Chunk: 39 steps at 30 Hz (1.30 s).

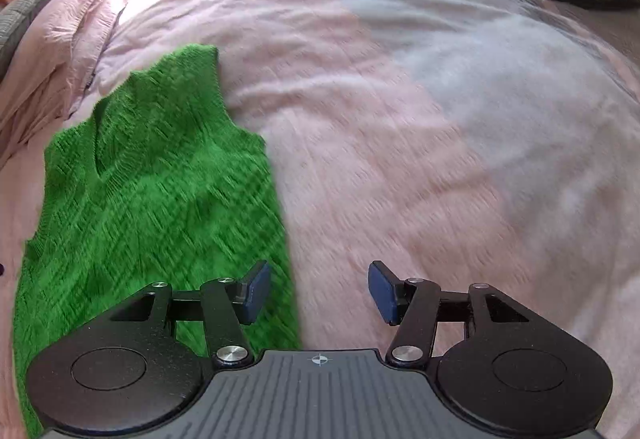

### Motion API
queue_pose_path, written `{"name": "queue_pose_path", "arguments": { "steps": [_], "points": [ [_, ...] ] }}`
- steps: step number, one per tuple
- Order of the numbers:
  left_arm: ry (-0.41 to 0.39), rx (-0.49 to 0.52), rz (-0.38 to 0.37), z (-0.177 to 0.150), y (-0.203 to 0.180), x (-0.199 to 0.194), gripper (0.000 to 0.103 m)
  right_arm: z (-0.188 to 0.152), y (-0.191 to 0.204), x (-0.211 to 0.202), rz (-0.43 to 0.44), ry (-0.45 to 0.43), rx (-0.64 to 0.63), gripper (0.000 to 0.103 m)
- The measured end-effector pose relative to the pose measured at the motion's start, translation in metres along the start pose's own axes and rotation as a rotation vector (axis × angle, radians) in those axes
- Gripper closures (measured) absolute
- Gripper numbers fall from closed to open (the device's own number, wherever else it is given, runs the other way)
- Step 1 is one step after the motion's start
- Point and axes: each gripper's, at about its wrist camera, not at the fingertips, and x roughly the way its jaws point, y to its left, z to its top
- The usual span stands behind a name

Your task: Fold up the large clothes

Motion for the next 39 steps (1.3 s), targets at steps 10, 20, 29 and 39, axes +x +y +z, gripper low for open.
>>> {"name": "queue_pose_path", "arguments": {
  "steps": [10,20,29,39],
  "points": [
    [0.063,0.242,0.086,-0.002,-0.077,0.059,0.091,-0.006,-0.001,0.002,-0.012,0.020,0.017,0.051],
    [0.012,-0.061,0.019,-0.013,0.009,0.028,0.097,0.008,0.000,0.013,-0.004,-0.002,-0.038,0.051],
    [-0.213,-0.014,0.063,0.025,-0.032,0.005,0.087,0.043,0.047,0.019,0.064,-0.141,-0.256,0.052],
    [-0.175,0.356,-0.071,0.029,-0.096,0.089,0.082,0.075,0.158,0.117,0.118,-0.145,-0.744,0.054]
  ]
}}
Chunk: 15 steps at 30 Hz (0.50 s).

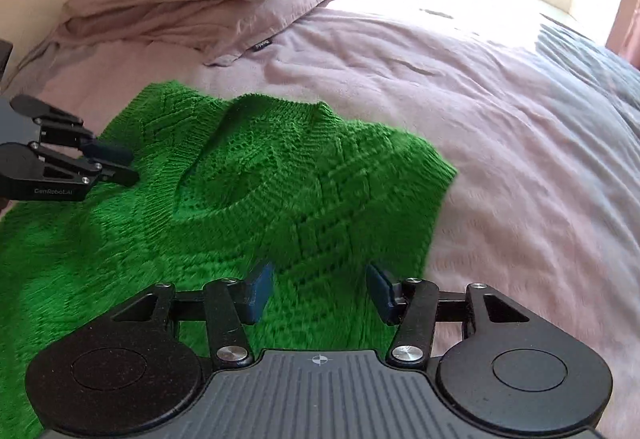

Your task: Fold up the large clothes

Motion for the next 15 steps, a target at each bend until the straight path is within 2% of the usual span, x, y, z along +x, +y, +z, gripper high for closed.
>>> {"name": "queue_pose_path", "arguments": {
  "steps": [2,4,7,8,10,12,13,15],
  "points": [
    [-0.004,-0.020,0.031,0.017,0.015,0.024,0.084,0.021,-0.016,0.028,-0.042,0.000,0.030,0.054],
    [0.007,-0.078,0.066,0.038,0.032,0.042,0.087,0.038,-0.040,0.042,-0.038,0.007,0.140,0.056],
    [0.023,-0.231,0.100,0.060,0.052,0.053,0.092,0.046,-0.063,0.021,-0.007,-0.059,0.369,0.058],
    [0.020,-0.274,0.102,0.062,0.057,0.049,0.092,0.044,-0.064,0.010,-0.011,-0.087,0.405,0.058],
    [-0.024,-0.311,0.118,0.057,0.056,0.029,0.090,0.038,-0.055,-0.011,-0.035,-0.091,0.380,0.058],
    [-0.026,-0.300,0.164,0.048,0.043,0.006,0.083,0.023,-0.035,-0.030,-0.033,-0.051,0.318,0.058],
    [-0.024,-0.273,0.164,0.043,0.034,-0.007,0.081,0.009,-0.023,-0.039,-0.032,-0.033,0.295,0.058],
    [-0.024,-0.200,0.099,0.024,0.004,-0.034,0.081,-0.021,0.003,-0.052,-0.045,0.028,0.262,0.058]
  ]
}}
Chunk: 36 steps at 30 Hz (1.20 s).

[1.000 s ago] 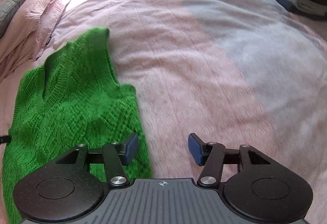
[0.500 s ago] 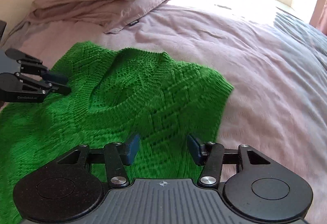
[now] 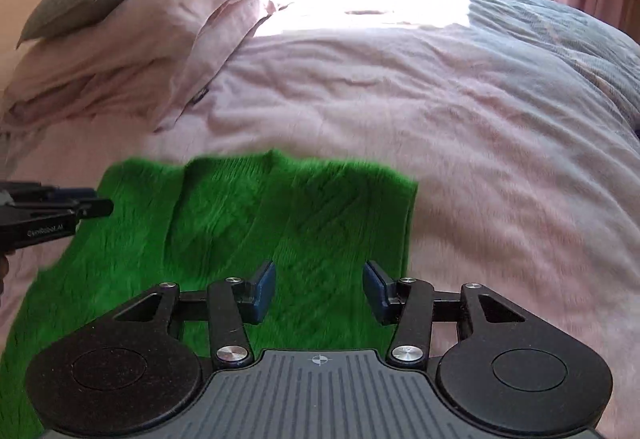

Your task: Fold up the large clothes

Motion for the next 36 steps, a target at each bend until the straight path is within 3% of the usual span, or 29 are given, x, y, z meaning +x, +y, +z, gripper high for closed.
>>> {"name": "queue_pose_path", "arguments": {
  "steps": [4,7,10,12,14,16,18,21,23,25,27,29,33,36],
  "points": [
    [0.105,0.189,-0.135,-0.076,-0.061,-0.059,0.079,-0.092,0.036,-0.035,0.005,0.101,-0.047,0.058],
    [0.192,0.291,-0.152,-0.146,-0.087,-0.105,0.080,-0.169,0.063,-0.083,-0.017,0.128,-0.175,0.058],
    [0.256,0.247,-0.102,-0.204,-0.083,-0.160,0.080,-0.227,0.070,-0.119,0.022,0.261,-0.223,0.058],
    [0.316,0.194,-0.061,-0.231,-0.076,-0.190,0.080,-0.254,0.063,-0.139,0.023,0.300,-0.212,0.058],
    [0.350,0.182,-0.020,-0.241,-0.075,-0.210,0.080,-0.251,0.058,-0.151,0.030,0.303,-0.197,0.058],
    [0.349,0.142,-0.006,-0.231,-0.077,-0.220,0.080,-0.229,0.058,-0.159,0.023,0.238,-0.199,0.058],
    [0.280,0.088,-0.004,-0.212,-0.078,-0.226,0.080,-0.202,0.059,-0.163,0.050,0.115,-0.168,0.058],
    [0.164,0.058,-0.022,-0.188,-0.089,-0.215,0.078,-0.166,0.071,-0.143,0.102,0.007,-0.129,0.058],
    [0.107,0.064,-0.033,-0.176,-0.100,-0.196,0.078,-0.151,0.083,-0.117,0.128,-0.022,-0.119,0.058],
    [0.091,0.080,-0.048,-0.168,-0.113,-0.174,0.075,-0.149,0.091,-0.087,0.124,0.014,-0.106,0.058],
    [0.139,0.106,-0.031,-0.171,-0.122,-0.153,0.071,-0.164,0.099,-0.066,0.085,0.108,-0.147,0.058],
    [0.191,0.107,0.000,-0.187,-0.128,-0.149,0.071,-0.197,0.101,-0.080,0.061,0.090,-0.182,0.058],
    [0.225,-0.007,0.034,-0.239,-0.127,-0.198,0.070,-0.261,0.088,-0.125,0.058,0.162,-0.166,0.058],
    [0.250,-0.070,0.060,-0.269,-0.128,-0.234,0.068,-0.283,0.079,-0.146,0.066,0.191,-0.172,0.058]
  ]
}}
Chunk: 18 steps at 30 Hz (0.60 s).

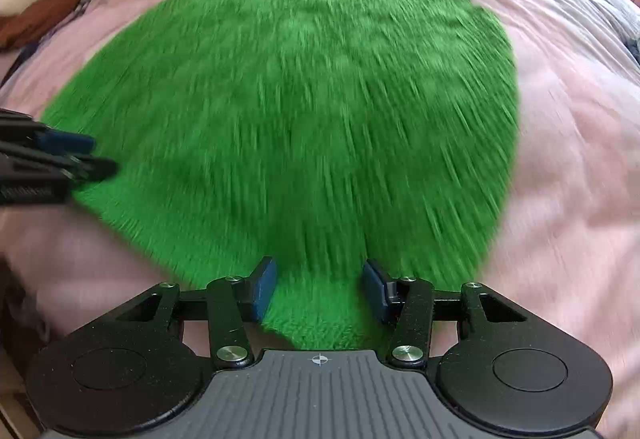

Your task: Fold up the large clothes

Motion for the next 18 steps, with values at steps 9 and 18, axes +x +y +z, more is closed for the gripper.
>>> {"name": "queue_pose_path", "arguments": {
  "steps": [9,18],
  "points": [
    [-0.081,-0.047,-0.024,0.004,0.002,-0.006,0.032,0.002,-0.035,-0.021,0.143,-0.113,0.154,0.057],
    [-0.253,-0.027,0.051,-0.027,-0.006,-0.023,0.018,-0.042,-0.012,-0.044,0.049,-0.384,0.290,0.051]
  ]
}}
